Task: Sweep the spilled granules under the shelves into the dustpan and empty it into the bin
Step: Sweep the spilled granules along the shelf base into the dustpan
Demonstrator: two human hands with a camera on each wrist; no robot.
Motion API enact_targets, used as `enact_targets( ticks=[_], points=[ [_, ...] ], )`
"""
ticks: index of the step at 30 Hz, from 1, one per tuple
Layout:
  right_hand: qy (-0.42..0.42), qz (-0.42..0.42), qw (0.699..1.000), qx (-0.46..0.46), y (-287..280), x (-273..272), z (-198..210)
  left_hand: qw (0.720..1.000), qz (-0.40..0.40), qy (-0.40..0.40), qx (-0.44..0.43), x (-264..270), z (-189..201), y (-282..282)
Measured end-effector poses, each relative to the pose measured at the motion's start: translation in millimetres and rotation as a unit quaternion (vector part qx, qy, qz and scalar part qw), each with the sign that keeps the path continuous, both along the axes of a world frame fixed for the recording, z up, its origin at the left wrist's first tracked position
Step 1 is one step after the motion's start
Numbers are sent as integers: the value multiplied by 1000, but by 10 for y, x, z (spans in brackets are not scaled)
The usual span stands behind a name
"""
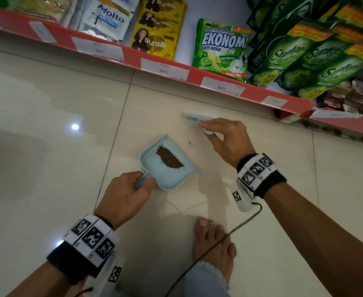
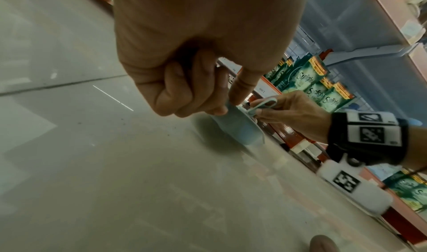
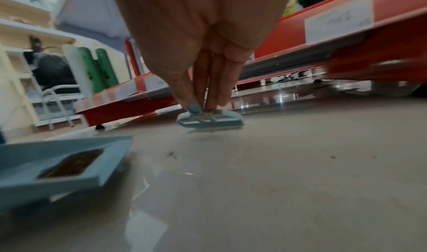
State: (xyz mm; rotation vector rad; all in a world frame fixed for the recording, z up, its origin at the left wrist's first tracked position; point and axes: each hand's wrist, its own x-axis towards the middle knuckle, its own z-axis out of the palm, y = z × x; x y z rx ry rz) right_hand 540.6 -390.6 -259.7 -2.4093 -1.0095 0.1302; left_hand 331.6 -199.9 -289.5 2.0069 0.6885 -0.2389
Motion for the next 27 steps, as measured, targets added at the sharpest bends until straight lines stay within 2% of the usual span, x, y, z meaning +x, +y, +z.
enact_targets(
  ticks=[4,6,10,14,16,18,20,22,23,25,27],
  points=[
    [36,89,995,-9,-285,-271,33,1000,5,-7,2,-116,18,50],
    [42,103,994,4,-412,-317,76,1000,6,-9,2,-159,26,62],
    [-14,43,998,54,-337,-185,97,1000,9,-21,10,-250,24,57],
    [-26,-60,997,-49,-42,68,48,999,-4,-42,20,-332,19,49],
    [-21,-96,994,-52,59,138,57,998,-5,-51,28,-370,27,69],
    [27,-121,992,16,147,92,57,998,1,-58,28,-400,45,100],
    [132,-125,980,80,223,-61,16,998,7,-57,25,-419,71,119],
    [227,-115,962,97,248,-222,-86,998,13,-53,27,-426,74,122],
    [247,-118,958,85,229,-262,-157,998,18,-51,25,-429,61,122],
    [238,-152,957,62,151,-261,-258,998,24,-47,30,-429,33,120],
    [185,-191,962,54,35,-170,-285,998,18,-40,33,-418,29,119]
  ],
)
